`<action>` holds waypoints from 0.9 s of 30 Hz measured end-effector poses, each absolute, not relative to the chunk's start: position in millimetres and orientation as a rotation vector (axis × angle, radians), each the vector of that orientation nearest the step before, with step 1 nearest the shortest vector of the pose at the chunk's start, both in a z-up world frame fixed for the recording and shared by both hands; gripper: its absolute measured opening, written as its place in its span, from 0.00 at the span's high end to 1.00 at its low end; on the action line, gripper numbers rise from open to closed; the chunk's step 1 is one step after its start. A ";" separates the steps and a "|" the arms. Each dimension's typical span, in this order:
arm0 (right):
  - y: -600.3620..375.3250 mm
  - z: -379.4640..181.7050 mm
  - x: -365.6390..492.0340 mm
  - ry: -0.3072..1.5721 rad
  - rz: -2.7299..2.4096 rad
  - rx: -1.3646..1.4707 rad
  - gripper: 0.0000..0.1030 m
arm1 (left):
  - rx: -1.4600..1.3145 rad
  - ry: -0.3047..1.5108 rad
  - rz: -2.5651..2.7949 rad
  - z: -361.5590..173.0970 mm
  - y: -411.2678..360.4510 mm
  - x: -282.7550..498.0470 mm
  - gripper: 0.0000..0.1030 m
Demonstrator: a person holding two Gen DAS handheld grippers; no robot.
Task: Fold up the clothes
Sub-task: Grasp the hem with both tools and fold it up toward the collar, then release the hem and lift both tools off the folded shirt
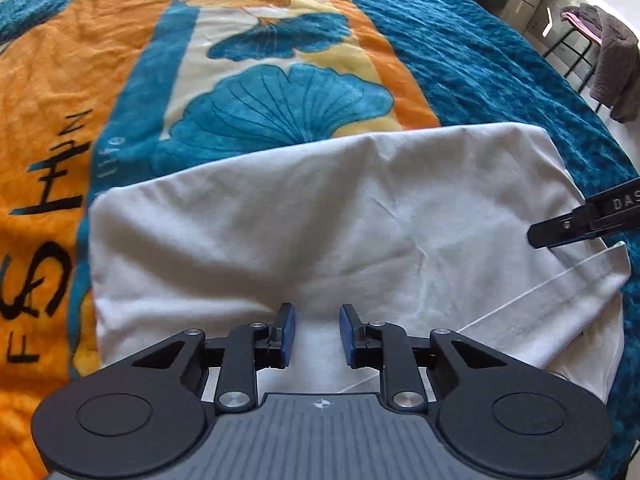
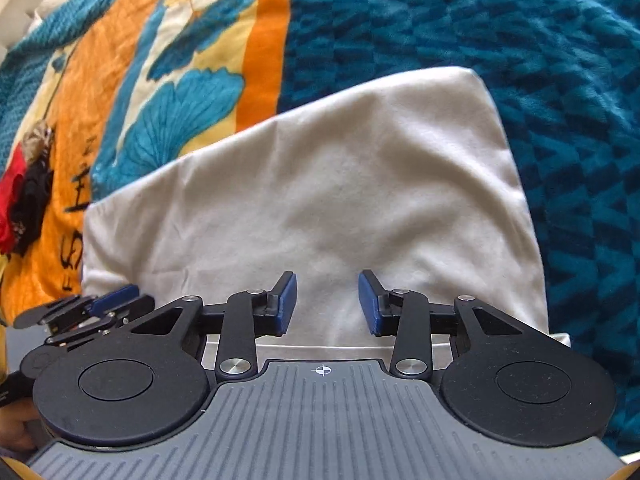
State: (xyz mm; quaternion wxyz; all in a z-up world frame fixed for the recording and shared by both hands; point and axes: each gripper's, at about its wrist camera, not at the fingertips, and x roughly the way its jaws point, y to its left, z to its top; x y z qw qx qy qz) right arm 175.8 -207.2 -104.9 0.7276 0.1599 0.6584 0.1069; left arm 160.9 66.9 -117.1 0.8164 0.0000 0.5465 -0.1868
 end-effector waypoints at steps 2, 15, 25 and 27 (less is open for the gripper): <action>-201.2 -116.4 192.7 1.510 0.260 0.331 0.59 | -0.056 1.226 -0.481 -120.2 69.3 164.9 0.92; -232.5 -41.6 59.5 1.507 0.592 0.198 0.73 | -0.070 1.038 -0.766 -41.5 119.1 17.5 0.96; -189.5 -103.3 114.8 1.410 0.377 0.458 0.73 | 0.065 1.166 -0.476 -98.2 63.3 98.9 0.96; -183.6 -100.5 95.4 1.438 0.423 0.419 0.73 | 0.100 1.165 -0.520 -87.3 78.6 65.7 0.96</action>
